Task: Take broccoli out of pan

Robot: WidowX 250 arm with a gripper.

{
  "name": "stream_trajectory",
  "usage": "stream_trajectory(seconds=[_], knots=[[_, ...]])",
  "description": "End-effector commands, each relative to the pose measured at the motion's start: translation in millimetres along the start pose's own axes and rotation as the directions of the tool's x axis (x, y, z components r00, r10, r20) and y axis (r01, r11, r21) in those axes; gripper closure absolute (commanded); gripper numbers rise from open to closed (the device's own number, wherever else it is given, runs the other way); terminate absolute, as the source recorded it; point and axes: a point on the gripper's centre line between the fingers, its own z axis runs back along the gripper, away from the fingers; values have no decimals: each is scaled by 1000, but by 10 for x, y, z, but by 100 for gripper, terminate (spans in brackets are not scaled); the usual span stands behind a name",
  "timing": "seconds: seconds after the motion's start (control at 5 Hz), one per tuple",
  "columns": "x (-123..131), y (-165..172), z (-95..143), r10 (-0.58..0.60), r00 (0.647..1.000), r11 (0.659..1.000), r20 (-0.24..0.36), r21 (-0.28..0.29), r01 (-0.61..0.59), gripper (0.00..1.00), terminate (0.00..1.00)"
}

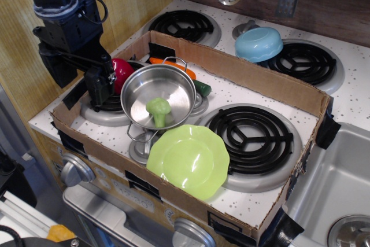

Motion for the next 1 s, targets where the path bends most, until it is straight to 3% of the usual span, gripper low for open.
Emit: stream_trajectory(seconds=[0.0,0.2,0.4,0.8], knots=[[0,0,0,0,1000,1000,0,0,0,0,0],[58,-107,115,244,965,968,-101,-39,-249,0,0],[76,-228,177,425,902,905,-74,16,-425,0,0],[349,-301,-43,567,822,823,44,-47,-565,0,0]])
